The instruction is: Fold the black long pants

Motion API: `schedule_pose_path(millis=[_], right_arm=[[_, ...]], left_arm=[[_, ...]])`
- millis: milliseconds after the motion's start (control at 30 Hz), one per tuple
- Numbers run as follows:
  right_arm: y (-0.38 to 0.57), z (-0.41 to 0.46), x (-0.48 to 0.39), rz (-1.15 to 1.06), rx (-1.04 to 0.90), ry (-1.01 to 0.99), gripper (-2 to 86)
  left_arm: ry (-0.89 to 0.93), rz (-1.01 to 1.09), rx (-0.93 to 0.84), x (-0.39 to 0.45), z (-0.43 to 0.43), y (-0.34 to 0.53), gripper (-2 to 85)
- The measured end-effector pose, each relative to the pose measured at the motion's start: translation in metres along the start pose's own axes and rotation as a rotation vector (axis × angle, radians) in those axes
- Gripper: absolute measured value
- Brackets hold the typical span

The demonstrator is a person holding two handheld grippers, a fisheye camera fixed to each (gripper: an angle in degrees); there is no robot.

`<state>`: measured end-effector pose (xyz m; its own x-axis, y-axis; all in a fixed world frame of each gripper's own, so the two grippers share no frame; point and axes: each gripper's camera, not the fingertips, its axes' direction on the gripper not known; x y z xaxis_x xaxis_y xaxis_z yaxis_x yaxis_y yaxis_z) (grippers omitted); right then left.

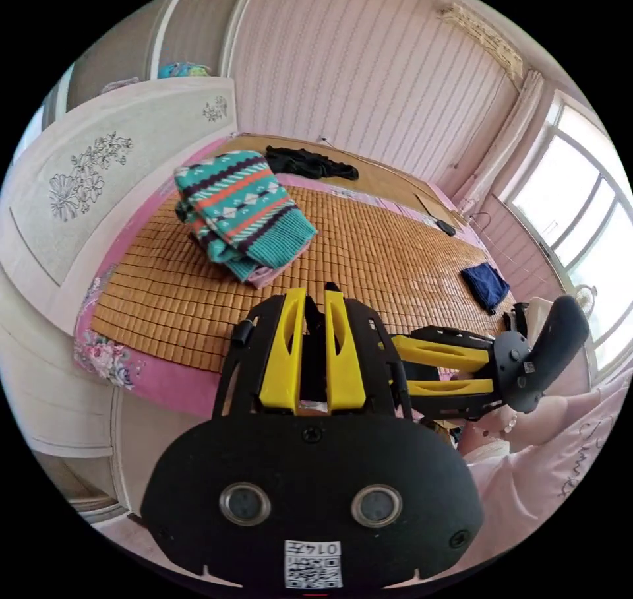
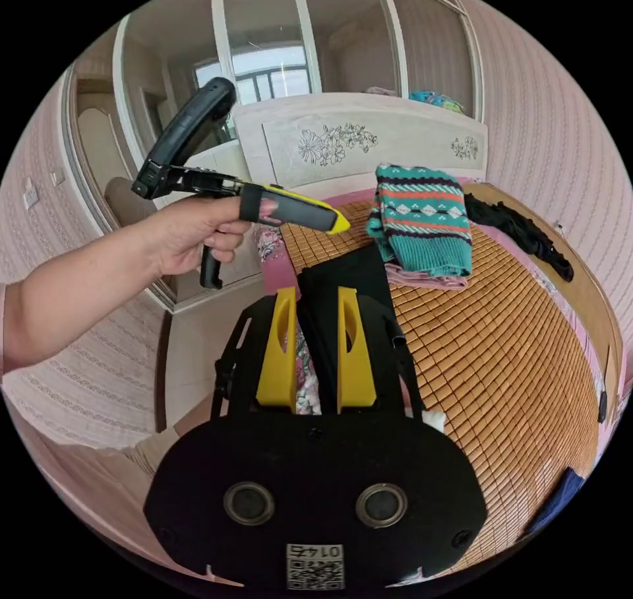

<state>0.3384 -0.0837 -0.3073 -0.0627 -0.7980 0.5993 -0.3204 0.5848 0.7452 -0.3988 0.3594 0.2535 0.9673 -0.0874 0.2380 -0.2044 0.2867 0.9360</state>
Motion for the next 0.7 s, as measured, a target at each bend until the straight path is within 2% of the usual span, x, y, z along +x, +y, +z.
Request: schedule_pose_path(millis=[67, 133, 200, 300, 400, 500, 567, 667, 700], right_arm=[[-0.009, 0.032, 0.023, 0.113, -0.136, -0.029, 11.0], [0.010, 0.030, 0.038, 0.144, -0.151, -0.076, 11.3], [0.040, 0.017, 0.054, 0.172, -0.154, -0.011, 11.2], [0.103, -0.010, 0.097, 0.312, -0.195, 0.147, 10.6], [0.167, -0.029, 0.146, 0.576, -0.277, 0.234, 10.2], [0.211, -0.028, 0.173, 0.794, -0.319, 0.158, 11.6], [0.223, -0.017, 0.182, 0.902, -0.301, 0.006, 12.2], [0.222, -0.001, 0.187, 0.969, -0.302, -0.067, 9.0], [0.220, 0.001, 0.188, 0.977, -0.311, -0.060, 7.3]], left_arm=[[-0.097, -0.120, -0.044, -0.047, 0.000, 0.009, 6.2], [-0.016, -0.219, -0.089, -0.079, 0.009, 0.028, 6.4], [0.067, -0.261, -0.104, -0.090, 0.026, 0.061, 6.5], [0.075, -0.227, -0.182, -0.075, 0.065, 0.091, 6.6], [0.054, -0.230, -0.220, -0.062, 0.100, 0.102, 7.5], [0.003, -0.243, -0.258, -0.055, 0.125, 0.095, 9.1], [-0.014, -0.242, -0.301, -0.053, 0.141, 0.090, 9.6], [-0.070, -0.203, -0.434, -0.045, 0.172, 0.090, 9.0], [-0.110, -0.166, -0.414, -0.037, 0.172, 0.090, 8.4]])
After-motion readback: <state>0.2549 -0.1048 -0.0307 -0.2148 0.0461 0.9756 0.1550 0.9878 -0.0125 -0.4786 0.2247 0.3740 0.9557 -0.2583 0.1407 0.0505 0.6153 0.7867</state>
